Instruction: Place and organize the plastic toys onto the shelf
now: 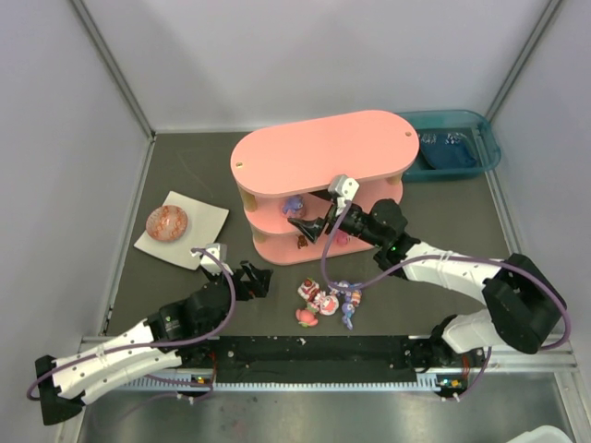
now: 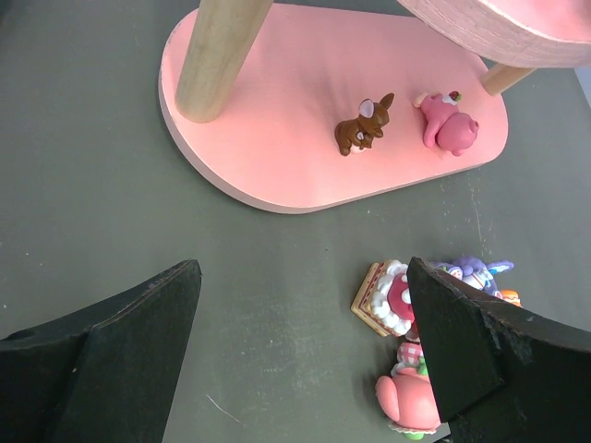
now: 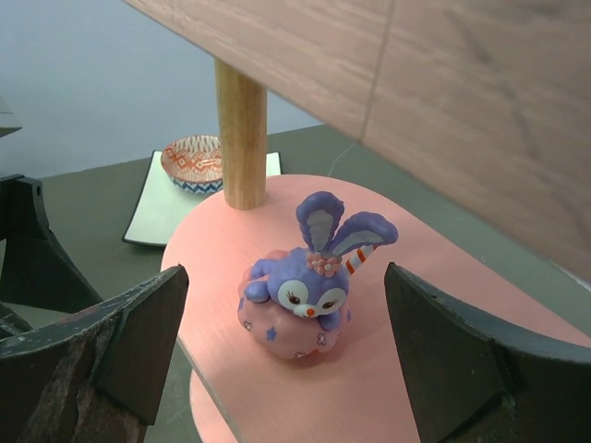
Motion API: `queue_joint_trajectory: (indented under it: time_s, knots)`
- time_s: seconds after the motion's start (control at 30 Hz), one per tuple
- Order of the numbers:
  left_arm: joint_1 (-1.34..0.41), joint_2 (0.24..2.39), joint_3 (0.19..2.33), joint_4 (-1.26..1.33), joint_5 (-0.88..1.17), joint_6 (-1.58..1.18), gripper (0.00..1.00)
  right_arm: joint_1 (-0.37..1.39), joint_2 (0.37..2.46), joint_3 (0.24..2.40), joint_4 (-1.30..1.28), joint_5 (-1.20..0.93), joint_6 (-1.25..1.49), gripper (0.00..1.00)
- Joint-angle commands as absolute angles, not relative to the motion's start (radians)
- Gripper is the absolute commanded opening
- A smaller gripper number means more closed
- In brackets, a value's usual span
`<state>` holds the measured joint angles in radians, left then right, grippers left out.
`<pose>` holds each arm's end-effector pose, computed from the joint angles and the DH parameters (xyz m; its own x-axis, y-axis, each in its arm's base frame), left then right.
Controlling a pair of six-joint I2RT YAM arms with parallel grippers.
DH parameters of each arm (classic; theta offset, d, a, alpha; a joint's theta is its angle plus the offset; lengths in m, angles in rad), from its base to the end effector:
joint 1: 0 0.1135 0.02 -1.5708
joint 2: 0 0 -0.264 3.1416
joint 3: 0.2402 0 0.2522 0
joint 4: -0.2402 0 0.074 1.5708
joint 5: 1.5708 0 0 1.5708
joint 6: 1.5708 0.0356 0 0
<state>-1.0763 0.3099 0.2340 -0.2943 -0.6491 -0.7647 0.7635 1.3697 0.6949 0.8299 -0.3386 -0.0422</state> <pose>0.0725 -0.0891 0.1982 -0.4242 -0.3753 -0.8241 0.1941 0.8512 -0.4876 0.2102 0.2176 0.2826 0.1490 0.0876 -0.9850 -0.8838 0.4586 -0.0929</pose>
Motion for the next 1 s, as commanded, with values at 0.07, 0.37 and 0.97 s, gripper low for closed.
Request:
queue_joint_trajectory:
  time_s: [0.07, 0.37, 0.97]
  knots:
    - [-1.081, 0.305, 0.255, -0.287, -0.667, -0.772, 0.99, 0.753, 1.405, 0.678, 0.860, -0.342, -0.028, 0.88]
    - [-1.081, 0.307, 0.249, -0.287, -0.666, -0.776, 0.99, 0.758, 1.394, 0.540, 1.120, -0.295, -0.095, 0.88]
    - [-1.081, 0.302, 0.250, -0.285, -0.666, -0.772, 0.99, 0.808, 1.463, 0.594, 1.134, -0.250, -0.133, 0.86]
